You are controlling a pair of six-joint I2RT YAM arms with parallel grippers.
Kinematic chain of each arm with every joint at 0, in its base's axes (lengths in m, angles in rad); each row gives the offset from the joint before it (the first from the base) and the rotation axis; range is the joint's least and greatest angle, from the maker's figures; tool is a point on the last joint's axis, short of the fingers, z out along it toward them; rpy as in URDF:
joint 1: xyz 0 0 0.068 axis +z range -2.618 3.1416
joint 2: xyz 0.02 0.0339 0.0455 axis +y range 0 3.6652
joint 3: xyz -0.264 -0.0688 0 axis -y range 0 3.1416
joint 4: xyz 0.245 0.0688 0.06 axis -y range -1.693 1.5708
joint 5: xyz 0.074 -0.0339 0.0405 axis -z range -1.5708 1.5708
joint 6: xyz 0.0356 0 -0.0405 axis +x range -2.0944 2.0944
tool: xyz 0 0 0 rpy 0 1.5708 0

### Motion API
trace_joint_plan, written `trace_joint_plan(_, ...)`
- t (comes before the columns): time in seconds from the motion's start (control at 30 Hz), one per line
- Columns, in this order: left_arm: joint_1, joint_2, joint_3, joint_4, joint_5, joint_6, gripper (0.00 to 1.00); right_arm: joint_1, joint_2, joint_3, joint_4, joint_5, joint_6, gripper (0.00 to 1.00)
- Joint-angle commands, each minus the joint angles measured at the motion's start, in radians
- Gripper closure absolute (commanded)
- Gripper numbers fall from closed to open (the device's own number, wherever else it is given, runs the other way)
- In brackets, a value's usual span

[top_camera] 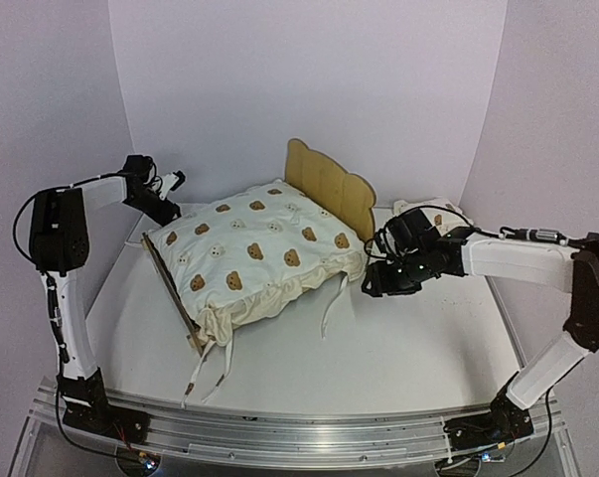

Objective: Set up the pet bed

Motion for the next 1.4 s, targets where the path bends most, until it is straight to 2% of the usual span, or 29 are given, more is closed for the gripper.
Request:
trace_joint_plan(0.0, -0.059, -0.165, -0.250, -0.119, 0.079, 0.117, 0.28, 0.001, 0.168, 0.079, 0.208, 0.010, 0.112, 0.42)
trace_joint_plan(0.13, -0.088, -0.279, -0.376, -0.167, 0.124, 0.150, 0.29, 0.001, 0.348, 0.244, 0.221, 0.048, 0.133, 0.42)
trace_joint_plan(0.27, -0.168, -0.402, -0.524, -0.183, 0.150, 0.187, 0.29, -0.002, 0.468, 0.380, 0.225, 0.050, 0.145, 0.42)
trace_joint_plan(0.4, -0.283, -0.499, -0.648, -0.157, 0.186, 0.191, 0.29, -0.013, 0.585, 0.550, 0.230, 0.031, 0.146, 0.42)
trace_joint_plan(0.53, -0.414, -0.530, -0.687, -0.159, 0.197, 0.130, 0.30, -0.027, 0.675, 0.696, 0.227, -0.010, 0.144, 0.43)
trace_joint_plan(0.6, -0.468, -0.549, -0.699, -0.169, 0.223, 0.097, 0.30, -0.033, 0.662, 0.702, 0.225, -0.008, 0.135, 0.43)
trace_joint_plan(0.7, -0.521, -0.585, -0.715, -0.177, 0.248, 0.063, 0.30, -0.053, 0.576, 0.627, 0.218, 0.014, 0.102, 0.42)
trace_joint_plan(0.83, -0.532, -0.605, -0.678, -0.230, 0.269, 0.028, 0.31, -0.107, 0.425, 0.487, 0.171, 0.065, 0.056, 0.42)
trace_joint_plan(0.97, -0.499, -0.649, -0.632, -0.273, 0.215, 0.032, 0.31, -0.121, 0.262, 0.394, 0.066, 0.069, -0.054, 0.42)
trace_joint_plan(1.13, -0.300, -0.689, -0.558, -0.320, 0.204, 0.087, 0.30, -0.105, 0.102, 0.337, -0.088, -0.084, -0.097, 0.42)
trace_joint_plan(1.27, -0.136, -0.687, -0.542, -0.280, 0.162, 0.151, 0.30, -0.006, -0.025, 0.258, -0.104, -0.118, -0.111, 0.41)
trace_joint_plan(1.37, -0.023, -0.647, -0.523, -0.249, 0.184, 0.143, 0.27, 0.114, -0.075, 0.208, -0.108, -0.097, -0.061, 0.40)
